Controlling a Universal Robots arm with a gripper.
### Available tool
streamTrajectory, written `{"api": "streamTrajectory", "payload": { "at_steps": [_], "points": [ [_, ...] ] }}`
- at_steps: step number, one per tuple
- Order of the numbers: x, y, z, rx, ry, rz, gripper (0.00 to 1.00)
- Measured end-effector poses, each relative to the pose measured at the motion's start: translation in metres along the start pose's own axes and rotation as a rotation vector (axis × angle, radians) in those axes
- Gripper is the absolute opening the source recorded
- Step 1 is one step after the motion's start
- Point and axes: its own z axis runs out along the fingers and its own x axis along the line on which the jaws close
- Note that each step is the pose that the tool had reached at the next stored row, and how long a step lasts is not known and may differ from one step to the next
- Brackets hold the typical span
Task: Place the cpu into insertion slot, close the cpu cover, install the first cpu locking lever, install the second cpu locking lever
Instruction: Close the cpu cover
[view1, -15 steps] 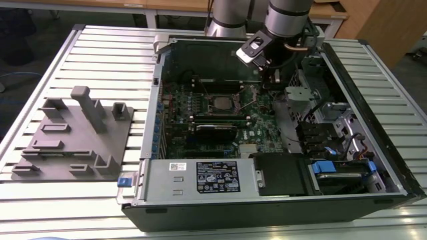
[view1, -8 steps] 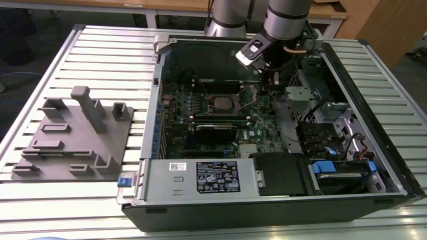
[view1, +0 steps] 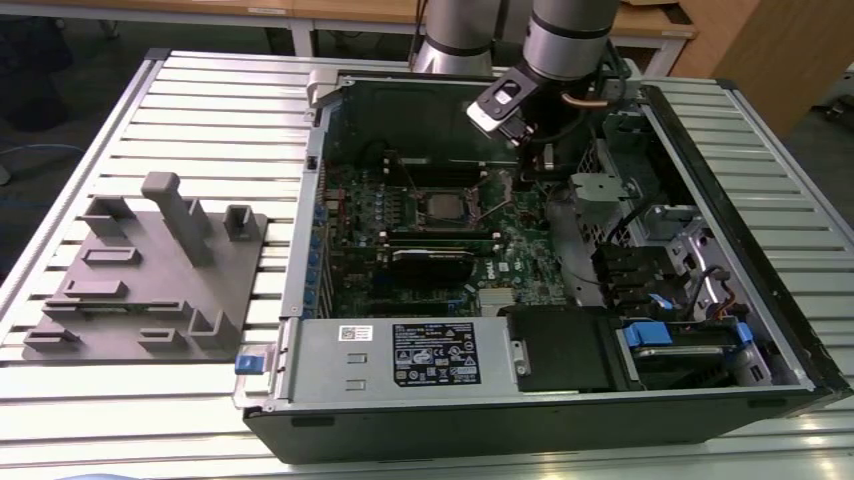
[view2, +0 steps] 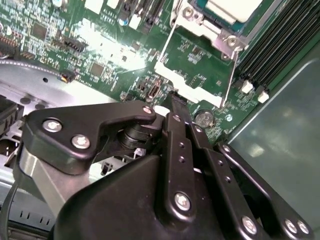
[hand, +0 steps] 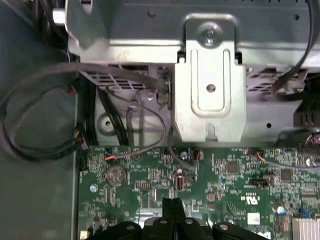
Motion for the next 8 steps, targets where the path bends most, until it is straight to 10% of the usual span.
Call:
{"api": "streamTrajectory", "payload": {
  "at_steps": [8],
  "points": [
    [-0.0001, -0.0146, -0.0001, -0.0015, 0.0000, 0.000, 0.10]
  ]
}}
